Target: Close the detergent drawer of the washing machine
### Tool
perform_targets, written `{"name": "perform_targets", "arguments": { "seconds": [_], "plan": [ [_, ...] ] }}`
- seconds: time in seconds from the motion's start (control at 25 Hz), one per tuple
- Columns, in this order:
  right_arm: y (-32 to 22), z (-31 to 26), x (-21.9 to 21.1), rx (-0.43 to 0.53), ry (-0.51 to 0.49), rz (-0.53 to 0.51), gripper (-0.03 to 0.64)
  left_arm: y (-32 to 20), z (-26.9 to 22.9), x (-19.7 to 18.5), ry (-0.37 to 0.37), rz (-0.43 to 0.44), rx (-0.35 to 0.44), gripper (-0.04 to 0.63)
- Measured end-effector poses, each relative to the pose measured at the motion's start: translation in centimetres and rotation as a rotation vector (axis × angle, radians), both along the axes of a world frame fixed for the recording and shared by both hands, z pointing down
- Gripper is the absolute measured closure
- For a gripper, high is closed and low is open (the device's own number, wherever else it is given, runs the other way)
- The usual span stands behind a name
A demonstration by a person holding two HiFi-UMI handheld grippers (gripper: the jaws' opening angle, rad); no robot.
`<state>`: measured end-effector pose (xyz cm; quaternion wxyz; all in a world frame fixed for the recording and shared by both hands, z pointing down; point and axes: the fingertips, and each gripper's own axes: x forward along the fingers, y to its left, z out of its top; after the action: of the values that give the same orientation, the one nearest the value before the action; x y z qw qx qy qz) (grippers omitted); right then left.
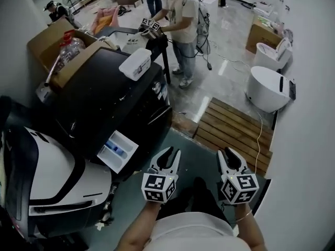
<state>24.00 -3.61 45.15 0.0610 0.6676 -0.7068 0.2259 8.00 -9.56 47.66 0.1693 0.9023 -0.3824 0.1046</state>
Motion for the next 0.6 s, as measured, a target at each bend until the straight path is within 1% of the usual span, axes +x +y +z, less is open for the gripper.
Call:
{"name": "perform_targets", "arguments": {
  "seconds": [0.28,0.44,0.6],
  "plan": [
    [-5.9,0.0,-3.5,-0.004,-0.006,-0.28,0.512,-0.9,0.0,-4.5,-0.029,-0.271,0.007,0.509],
    [-7.7,0.0,-5.8,-0.003,-0.01,-0.423,0.512,-0.1,-0.1,-6.3,-0.053,-0.396,0.01,0.515],
    [-8.8,0.1,-8.5,0.001,-0.009,-0.579,0.512,1.3,-0.2,-8.7,-0.076,-0.548,0.008,0.515]
  ]
}}
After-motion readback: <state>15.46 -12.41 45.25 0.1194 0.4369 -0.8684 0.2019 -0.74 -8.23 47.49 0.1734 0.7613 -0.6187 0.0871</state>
